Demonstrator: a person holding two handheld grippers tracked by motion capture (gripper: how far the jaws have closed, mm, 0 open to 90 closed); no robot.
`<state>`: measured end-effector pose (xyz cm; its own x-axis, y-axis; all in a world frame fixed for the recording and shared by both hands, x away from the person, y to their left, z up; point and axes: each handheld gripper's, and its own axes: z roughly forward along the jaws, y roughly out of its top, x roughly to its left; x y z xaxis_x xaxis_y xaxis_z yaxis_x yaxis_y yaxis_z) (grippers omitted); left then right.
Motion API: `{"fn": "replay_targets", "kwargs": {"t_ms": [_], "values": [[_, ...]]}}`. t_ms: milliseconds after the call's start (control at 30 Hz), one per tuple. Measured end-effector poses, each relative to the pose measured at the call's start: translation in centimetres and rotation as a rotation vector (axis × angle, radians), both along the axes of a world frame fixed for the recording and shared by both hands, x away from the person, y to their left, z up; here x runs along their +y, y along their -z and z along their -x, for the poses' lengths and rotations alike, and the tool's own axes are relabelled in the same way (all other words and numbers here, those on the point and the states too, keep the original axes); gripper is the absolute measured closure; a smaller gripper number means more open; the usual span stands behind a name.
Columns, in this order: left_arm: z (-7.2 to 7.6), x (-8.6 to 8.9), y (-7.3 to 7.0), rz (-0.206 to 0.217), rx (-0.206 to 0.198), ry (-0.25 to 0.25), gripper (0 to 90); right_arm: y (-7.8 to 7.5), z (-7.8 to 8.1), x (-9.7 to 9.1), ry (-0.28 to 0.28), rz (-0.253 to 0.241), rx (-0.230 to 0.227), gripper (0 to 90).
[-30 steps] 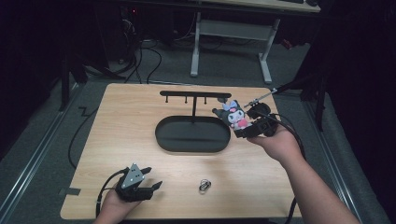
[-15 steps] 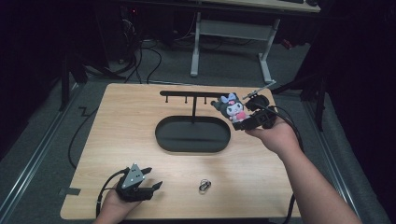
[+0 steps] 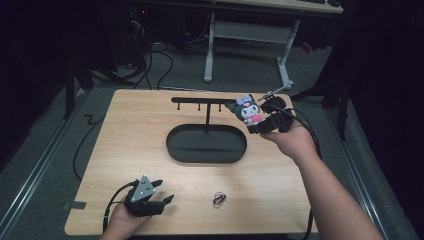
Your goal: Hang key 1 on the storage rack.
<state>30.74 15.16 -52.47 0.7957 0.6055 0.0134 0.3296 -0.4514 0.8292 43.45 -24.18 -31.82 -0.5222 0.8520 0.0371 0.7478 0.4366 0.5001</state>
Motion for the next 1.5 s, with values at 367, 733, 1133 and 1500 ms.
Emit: {"fn": "replay_targets", "kwargs": {"t_ms": [367,733,1133,1500], "values": [[0.1,-0.1,0.2,-0.005,0.001,0.001,34.7,0.4,0.1,-1.8,0.047,-0.003,-0.018,49.0],[0.0,-0.3,0.3,-0.017,0.007,0.004,35.2,3.8,1.1,-3.0,0.049,-0.025,0.025,48.9],[0.1,-0.4,0.4,-0.026,0.009,0.013,35.2,6.5,0.5,-2.1,0.046,-0.011,0.039,48.6],[0.3,0.3,0.4,-0.025,0.007,-0.005,35.2,9.1,-1.3,-0.7,0.047,-0.018,0.063,47.4]]}}
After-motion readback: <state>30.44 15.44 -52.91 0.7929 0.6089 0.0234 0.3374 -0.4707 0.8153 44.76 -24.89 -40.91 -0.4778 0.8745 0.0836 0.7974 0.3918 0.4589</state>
